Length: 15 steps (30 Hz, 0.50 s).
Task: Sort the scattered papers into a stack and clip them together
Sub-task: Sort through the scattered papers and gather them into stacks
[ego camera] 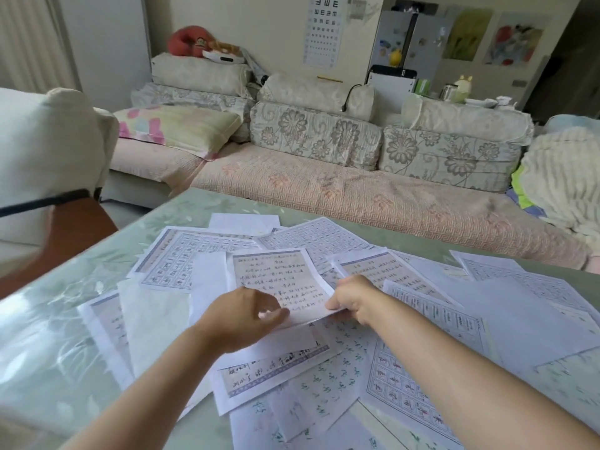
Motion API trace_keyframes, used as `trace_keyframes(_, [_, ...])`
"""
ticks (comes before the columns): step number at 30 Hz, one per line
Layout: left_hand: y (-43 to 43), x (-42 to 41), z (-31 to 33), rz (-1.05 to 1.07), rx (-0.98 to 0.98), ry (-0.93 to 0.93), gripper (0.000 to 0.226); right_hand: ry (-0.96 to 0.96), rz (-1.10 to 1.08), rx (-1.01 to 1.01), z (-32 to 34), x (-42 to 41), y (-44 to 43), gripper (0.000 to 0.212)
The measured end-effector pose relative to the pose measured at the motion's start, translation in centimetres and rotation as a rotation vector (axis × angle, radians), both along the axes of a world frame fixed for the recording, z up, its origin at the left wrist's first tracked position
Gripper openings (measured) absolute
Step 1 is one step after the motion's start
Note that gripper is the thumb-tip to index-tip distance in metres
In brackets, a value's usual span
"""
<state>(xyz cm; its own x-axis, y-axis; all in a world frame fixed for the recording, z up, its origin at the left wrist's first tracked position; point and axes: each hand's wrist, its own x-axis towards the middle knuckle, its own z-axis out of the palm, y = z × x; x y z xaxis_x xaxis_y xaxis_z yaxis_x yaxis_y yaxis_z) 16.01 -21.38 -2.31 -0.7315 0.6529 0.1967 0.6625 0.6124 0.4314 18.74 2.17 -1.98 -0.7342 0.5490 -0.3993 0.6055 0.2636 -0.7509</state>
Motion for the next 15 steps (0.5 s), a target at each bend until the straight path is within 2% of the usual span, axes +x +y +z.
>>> trace_keyframes(2, [-1.7,-0.7,0.0,0.120,0.011,-0.074,0.036,0.007,0.060,0.021,-0.6,0.0,-1.5,0.057])
trace_keyframes(4, [-3.5,-1.6,-0.5,0.292,-0.063,-0.095,0.041,0.003,0.117,0.084,-1.1,-0.2,-3.5,0.053])
trace_keyframes(6, [-5.0,-2.3,-1.3,0.485,-0.129,-0.192,0.053,0.001,0.173,0.216,-1.7,-0.5,-5.3,0.040])
trace_keyframes(8, [-5.8,-2.5,-1.7,0.626,-0.100,-0.309,0.055,-0.042,0.198,0.355,-1.7,-0.7,-7.2,0.027])
trace_keyframes(9, [-5.8,-2.7,-1.8,0.658,-0.056,-0.348,0.055,-0.076,0.216,0.427,-1.6,-0.8,-8.1,0.029])
trace_keyframes(12, [-5.6,-2.8,-1.7,0.699,0.168,-0.471,0.064,-0.207,0.248,0.580,-1.7,-1.5,-10.0,0.067])
trace_keyframes(15, [-5.5,-2.8,-1.0,0.747,0.384,-0.606,0.062,-0.253,0.207,0.589,-1.6,-1.9,-11.3,0.081])
